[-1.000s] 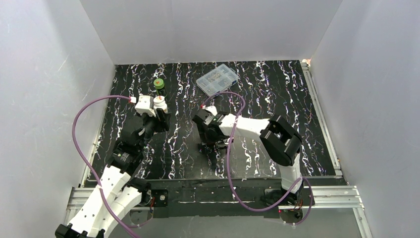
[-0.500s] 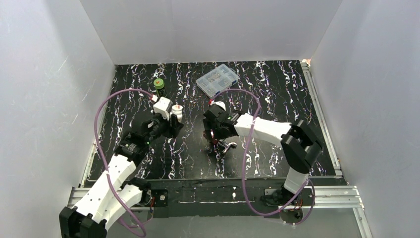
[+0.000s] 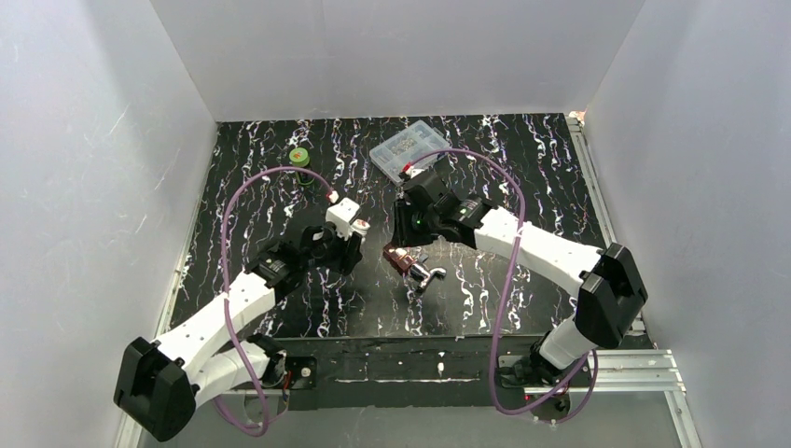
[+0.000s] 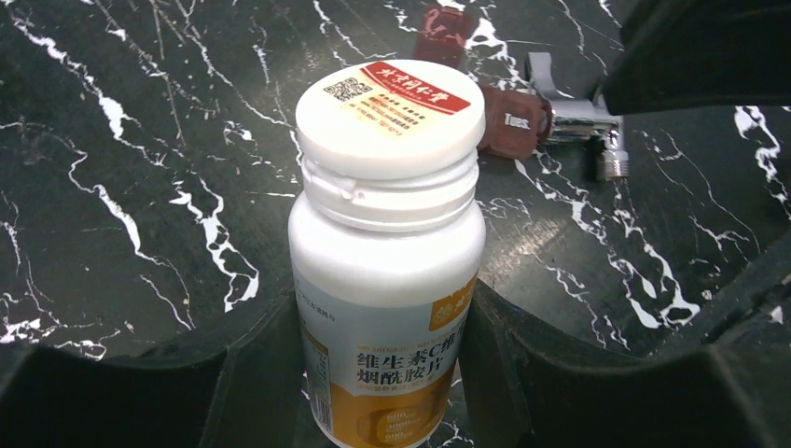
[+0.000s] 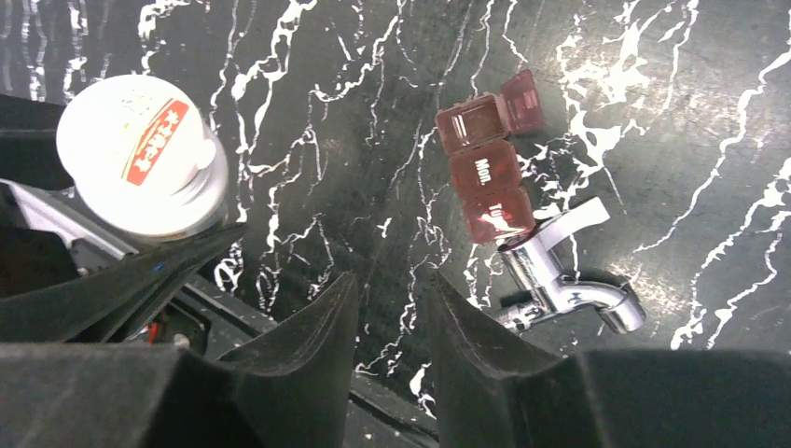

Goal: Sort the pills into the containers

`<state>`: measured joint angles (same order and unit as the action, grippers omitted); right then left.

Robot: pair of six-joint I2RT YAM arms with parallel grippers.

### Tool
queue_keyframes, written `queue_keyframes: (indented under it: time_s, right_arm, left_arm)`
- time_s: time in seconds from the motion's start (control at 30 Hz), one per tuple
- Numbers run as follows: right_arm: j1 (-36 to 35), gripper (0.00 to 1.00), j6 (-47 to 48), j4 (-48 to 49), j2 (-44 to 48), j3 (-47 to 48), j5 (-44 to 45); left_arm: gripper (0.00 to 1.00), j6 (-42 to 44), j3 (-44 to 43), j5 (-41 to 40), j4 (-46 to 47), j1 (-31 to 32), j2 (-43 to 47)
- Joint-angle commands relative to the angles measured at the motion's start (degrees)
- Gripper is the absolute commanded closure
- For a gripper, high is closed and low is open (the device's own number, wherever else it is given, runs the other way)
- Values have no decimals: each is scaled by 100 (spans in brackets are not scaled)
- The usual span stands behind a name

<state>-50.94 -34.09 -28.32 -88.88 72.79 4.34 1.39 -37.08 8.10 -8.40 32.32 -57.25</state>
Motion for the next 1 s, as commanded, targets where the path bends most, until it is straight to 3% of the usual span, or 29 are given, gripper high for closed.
queue_keyframes:
  time_s: [0.0, 0.17, 0.47, 0.97]
  right_arm:
    - [223, 62, -173, 391, 55, -11, -784]
    - [638, 72, -384, 928, -54, -269, -1590]
    - [841, 87, -495, 1296, -440, -555, -1998]
    - [981, 92, -589, 1734, -1091, -522, -2322]
  left_arm:
    - [100, -338, 82, -597, 199, 112, -59]
    - [100, -600, 205, -1111, 488, 537, -268]
    - [100, -929, 453, -1418, 1197, 954, -769]
    - [100, -947, 449, -1237, 1492, 1026, -1375]
